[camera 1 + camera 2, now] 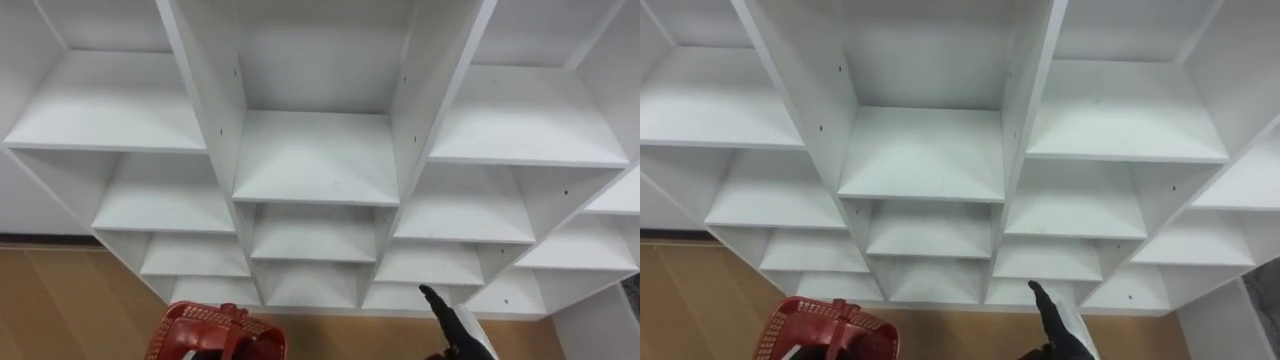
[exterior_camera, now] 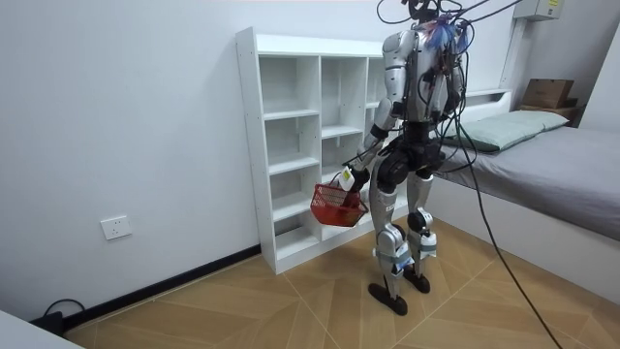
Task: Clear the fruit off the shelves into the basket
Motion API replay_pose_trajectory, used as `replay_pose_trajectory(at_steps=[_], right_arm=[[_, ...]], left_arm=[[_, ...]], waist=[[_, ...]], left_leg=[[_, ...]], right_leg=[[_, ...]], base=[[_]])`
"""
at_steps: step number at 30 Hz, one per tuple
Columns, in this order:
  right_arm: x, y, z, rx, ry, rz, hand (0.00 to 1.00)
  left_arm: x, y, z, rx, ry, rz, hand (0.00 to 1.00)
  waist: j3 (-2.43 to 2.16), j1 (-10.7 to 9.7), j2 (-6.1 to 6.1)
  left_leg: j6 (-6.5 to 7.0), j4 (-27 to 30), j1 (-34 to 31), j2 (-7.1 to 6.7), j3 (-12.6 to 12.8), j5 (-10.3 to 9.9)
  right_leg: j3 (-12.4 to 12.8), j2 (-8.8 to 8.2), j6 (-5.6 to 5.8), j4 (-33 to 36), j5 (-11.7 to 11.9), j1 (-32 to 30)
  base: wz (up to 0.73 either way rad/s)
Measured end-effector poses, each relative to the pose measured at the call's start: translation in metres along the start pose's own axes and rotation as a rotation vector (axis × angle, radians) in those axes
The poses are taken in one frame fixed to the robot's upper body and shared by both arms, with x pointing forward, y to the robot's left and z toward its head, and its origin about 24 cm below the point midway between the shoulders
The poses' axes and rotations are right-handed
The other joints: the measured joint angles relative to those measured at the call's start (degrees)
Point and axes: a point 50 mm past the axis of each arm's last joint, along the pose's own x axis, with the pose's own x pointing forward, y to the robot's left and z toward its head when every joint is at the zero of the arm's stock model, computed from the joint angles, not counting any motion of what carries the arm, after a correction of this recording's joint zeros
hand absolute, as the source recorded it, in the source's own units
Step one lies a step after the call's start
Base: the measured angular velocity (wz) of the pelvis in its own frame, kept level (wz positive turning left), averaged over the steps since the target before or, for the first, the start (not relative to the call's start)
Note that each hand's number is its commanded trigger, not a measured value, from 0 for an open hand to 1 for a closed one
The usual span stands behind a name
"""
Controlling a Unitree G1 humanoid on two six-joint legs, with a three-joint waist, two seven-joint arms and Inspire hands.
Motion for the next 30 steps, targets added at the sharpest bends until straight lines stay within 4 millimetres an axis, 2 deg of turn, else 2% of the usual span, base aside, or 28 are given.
replay_pose_trajectory(at_steps=[3,7,9,14,17,22,23,26,30], right_arm=[[-0.001,0.0,-0.005,0.004,0.021,0.002,0.0],[-0.004,-0.003,-0.016,0.061,0.069,-0.029,0.0],[-0.006,-0.002,-0.027,0.108,0.127,-0.039,0.0],[-0.025,-0.004,-0.075,0.249,0.359,-0.102,0.0],[-0.037,-0.003,-0.095,0.329,0.463,-0.134,0.0],[-0.064,0.01,-0.129,0.277,0.675,-0.067,0.0],[-0.07,0.014,-0.135,0.255,0.722,-0.028,0.0],[-0.08,0.025,-0.142,0.243,0.807,0.048,0.0],[-0.078,0.026,-0.14,0.209,0.819,0.089,0.0]], left_arm=[[-0.001,0.001,-0.005,0.0,0.021,0.018,1.0],[-0.006,0.008,-0.024,-0.033,0.087,0.079,1.0],[-0.008,0.013,-0.032,-0.056,0.115,0.112,1.0],[-0.02,0.027,-0.06,-0.144,0.213,0.206,1.0],[-0.026,0.031,-0.073,-0.175,0.257,0.239,1.0],[-0.036,0.034,-0.091,-0.242,0.34,0.281,1.0],[-0.038,0.034,-0.096,-0.248,0.356,0.284,1.0],[-0.041,0.031,-0.101,-0.252,0.388,0.278,1.0],[-0.041,0.027,-0.103,-0.234,0.416,0.258,1.0]], waist=[[-0.05,0.0,0.11],[0.2,-0.17,0.68],[0.03,-0.06,0.54],[0.03,-0.11,0.36],[0.15,-0.2,0.57],[0.25,0.02,0.78],[0.12,0.04,0.84],[0.14,-0.01,0.92],[0.13,-0.09,1.05]], left_leg=[[0.0,0.01,0.35,-0.02,0.0,0.0],[-0.06,-0.79,2.24,-0.03,0.21,-0.05],[-0.09,-0.79,2.22,0.0,0.49,-0.07],[-0.1,-0.87,2.04,-0.03,0.52,-0.08],[-0.11,-1.15,2.17,-0.06,0.66,-0.09],[-0.13,-1.75,4.05,-0.09,0.66,-0.33],[-0.16,-1.56,4.34,-0.06,0.61,-0.6],[-0.23,-1.61,5.21,-0.02,0.66,-0.8],[-0.23,-1.61,5.2,-0.04,0.75,-0.8]], right_leg=[[0.43,0.01,0.0,0.05,0.0,0.2],[0.66,0.13,0.13,-0.45,-0.11,1.94],[0.58,0.23,0.13,-0.97,-0.1,2.12],[0.83,0.19,0.18,-1.08,-0.16,1.96],[0.93,0.19,0.25,-1.12,-0.22,1.98],[1.4,0.25,0.34,-0.97,-0.77,2.99],[1.47,0.31,0.36,-0.95,-0.95,3.28],[1.52,0.37,0.36,-0.95,-1.08,4.09],[1.3,0.34,0.36,-0.87,-1.08,4.03]], base=[[0.0],[-0.03],[-0.02],[0.0],[0.0],[-0.03],[0.0],[-0.01],[0.0]])
